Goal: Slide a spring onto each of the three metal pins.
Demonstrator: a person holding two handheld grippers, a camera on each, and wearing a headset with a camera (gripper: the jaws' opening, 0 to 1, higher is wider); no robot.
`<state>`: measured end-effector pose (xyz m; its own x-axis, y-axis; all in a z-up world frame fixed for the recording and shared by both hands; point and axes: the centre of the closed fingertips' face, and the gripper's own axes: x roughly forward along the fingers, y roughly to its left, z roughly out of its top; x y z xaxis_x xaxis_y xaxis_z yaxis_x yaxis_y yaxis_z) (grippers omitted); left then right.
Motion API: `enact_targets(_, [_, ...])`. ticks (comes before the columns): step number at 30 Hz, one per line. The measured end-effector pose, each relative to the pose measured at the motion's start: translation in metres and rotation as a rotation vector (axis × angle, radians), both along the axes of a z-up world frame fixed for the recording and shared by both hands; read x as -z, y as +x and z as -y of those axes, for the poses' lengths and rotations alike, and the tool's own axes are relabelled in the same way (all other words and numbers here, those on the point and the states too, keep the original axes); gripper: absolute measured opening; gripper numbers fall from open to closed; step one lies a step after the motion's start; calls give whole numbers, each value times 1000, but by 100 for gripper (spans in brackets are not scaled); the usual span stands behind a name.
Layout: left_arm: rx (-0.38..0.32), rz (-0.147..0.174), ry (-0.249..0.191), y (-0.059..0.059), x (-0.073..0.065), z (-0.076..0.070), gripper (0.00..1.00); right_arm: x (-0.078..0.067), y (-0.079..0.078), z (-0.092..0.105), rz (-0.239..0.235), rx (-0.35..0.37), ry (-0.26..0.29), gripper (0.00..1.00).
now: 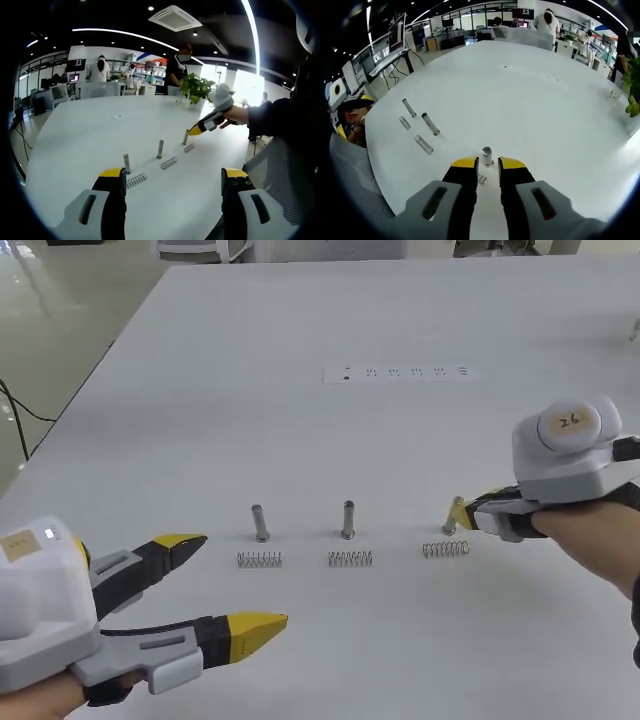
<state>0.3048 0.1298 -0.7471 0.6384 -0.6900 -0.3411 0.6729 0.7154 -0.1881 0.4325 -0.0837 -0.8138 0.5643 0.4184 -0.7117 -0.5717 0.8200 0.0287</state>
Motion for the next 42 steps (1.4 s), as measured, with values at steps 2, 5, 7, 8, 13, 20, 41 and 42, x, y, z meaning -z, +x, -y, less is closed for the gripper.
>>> enact_targets(2, [1, 0, -1, 0, 0, 1, 77, 1, -4, -1, 4, -30, -4, 18])
enact_targets(5, [2, -1, 0, 0, 0, 0, 77, 4, -10, -3, 6, -79, -15, 20])
enact_targets(7, [1, -1, -1, 1, 0, 0, 77, 7, -13, -3, 0, -93, -18, 21])
enact_targets(8, [2, -1, -1, 1, 0, 0, 77, 8, -14, -3, -1, -100, -19, 21])
enact_targets(13, [4, -3, 1, 1, 0, 1, 77, 15, -18, -3, -17, -142, -29, 23])
enact_targets(20, [3, -5, 2, 1, 0, 0, 76, 24, -18, -3, -35, -194, -57, 24])
enact_targets(41, [-4, -12, 4, 0, 1, -2, 75, 41, -24, -9, -82, -298, -98, 23])
enact_targets(42, [-3, -12, 5, 0, 1, -2, 75, 42, -25, -9, -86, -300, -99, 22])
